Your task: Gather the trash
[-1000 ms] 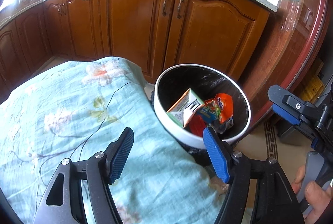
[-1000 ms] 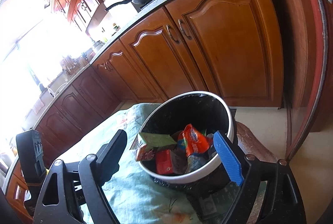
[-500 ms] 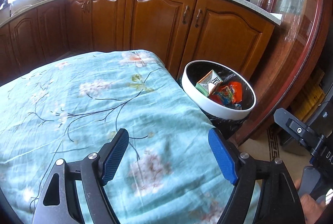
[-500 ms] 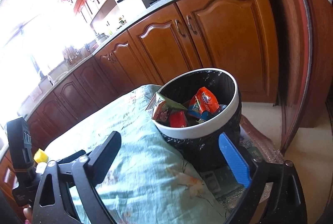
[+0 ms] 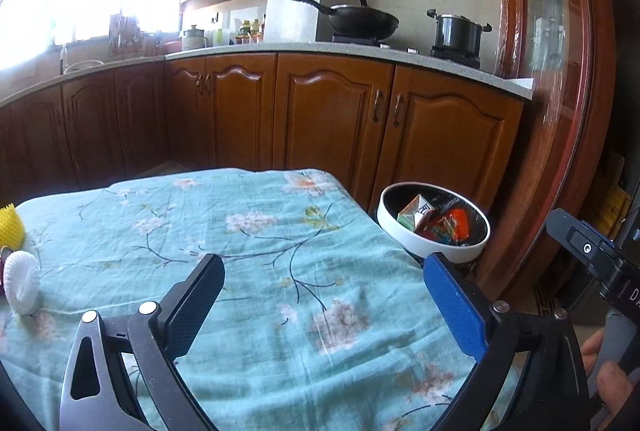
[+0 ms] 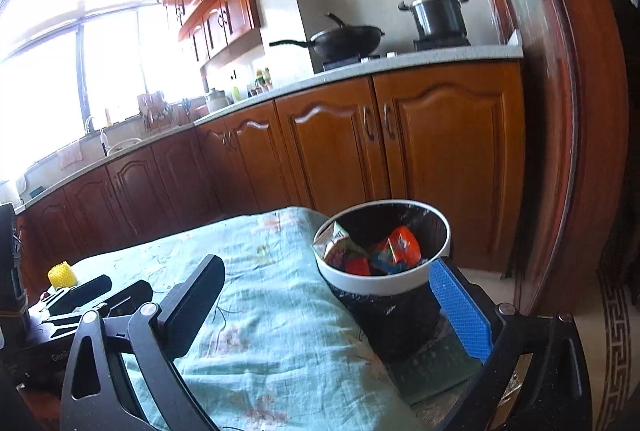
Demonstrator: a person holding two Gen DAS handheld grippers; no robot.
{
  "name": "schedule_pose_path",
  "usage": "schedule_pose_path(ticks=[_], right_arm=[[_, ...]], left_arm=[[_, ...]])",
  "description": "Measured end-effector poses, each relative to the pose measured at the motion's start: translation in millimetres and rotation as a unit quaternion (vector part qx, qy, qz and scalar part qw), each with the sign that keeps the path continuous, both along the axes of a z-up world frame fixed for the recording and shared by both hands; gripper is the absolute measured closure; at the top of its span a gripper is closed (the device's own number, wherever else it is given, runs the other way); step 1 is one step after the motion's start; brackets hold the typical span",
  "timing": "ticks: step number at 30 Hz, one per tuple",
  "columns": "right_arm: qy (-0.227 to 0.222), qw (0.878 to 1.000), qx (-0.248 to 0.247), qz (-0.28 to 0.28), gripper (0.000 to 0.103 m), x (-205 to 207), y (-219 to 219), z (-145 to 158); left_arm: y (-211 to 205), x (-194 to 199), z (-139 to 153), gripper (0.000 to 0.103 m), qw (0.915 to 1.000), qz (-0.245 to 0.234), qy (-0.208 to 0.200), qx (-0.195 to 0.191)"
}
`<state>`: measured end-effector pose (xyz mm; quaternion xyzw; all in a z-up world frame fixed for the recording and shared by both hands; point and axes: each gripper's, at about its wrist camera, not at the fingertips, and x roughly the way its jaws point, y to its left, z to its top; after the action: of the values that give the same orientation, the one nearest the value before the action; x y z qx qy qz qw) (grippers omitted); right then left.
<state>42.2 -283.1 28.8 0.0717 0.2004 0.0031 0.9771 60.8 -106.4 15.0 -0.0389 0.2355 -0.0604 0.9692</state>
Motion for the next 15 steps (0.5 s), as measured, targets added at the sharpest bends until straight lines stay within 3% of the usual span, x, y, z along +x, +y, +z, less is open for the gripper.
schedule_pose_path(ticks=[8,15], right_arm=[[-0.018,1.000,-0.018,-0.015,0.000,-13,5,-16],[-0.011,0.999,-0.045,-0.020,0.000,-16,14,-30]], left_arm=[[-8,-39,-11,0.001,0.9982,0.016,-0.049,0.029],[-11,-38,-26,0.001,0.9976,0.021,-0.049,0.045]])
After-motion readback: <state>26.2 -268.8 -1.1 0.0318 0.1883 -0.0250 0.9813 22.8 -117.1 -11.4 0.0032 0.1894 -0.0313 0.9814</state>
